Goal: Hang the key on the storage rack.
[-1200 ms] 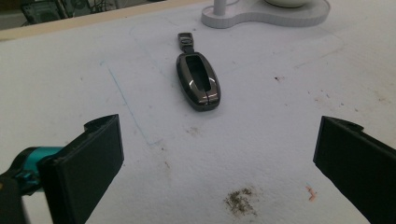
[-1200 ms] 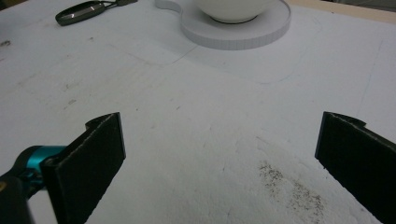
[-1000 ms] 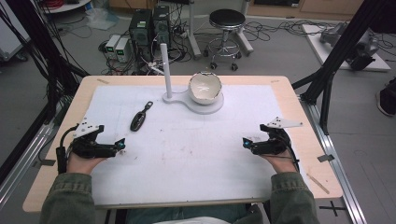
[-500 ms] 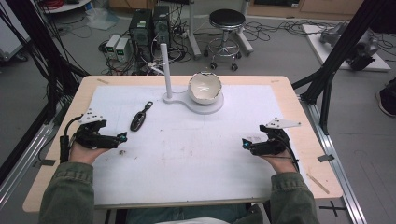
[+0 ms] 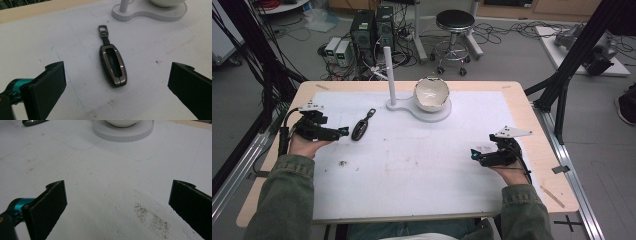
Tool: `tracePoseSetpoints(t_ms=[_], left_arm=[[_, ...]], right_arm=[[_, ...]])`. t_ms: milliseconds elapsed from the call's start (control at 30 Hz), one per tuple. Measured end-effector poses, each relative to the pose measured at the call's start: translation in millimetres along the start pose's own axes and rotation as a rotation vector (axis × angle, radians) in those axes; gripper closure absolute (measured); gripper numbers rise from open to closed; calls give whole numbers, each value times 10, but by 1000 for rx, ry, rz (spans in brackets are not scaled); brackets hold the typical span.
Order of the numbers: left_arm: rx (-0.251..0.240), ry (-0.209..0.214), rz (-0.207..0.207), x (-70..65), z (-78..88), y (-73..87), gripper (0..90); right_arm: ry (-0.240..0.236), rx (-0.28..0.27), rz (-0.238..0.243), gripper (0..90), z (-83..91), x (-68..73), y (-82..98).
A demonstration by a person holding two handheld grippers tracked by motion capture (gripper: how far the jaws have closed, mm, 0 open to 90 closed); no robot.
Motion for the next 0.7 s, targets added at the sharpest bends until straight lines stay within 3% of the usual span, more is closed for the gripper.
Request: tracePoseSetpoints(t_ms=[267, 500, 700], left_arm=[[78, 29, -26, 41, -147, -110, 21], [151, 43, -81, 23, -218, -292, 21], [170, 74, -100, -8, -324, -417, 21]], right_arm=[[-2, -6, -3, 6, 3, -14, -7], [-1, 1, -2, 6, -4, -19, 5], [-2, -5, -8, 6, 9, -27, 0]])
Point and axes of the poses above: each handheld gripper's, and its own axes: z roughly backward along the jaws, y roughly out of its underside, x roughly to its left, the point moved 8 cm from there along -z, roughly forward along the jaws, and after that the axes turned 15 degrees about -z, right-handed, at the moved point
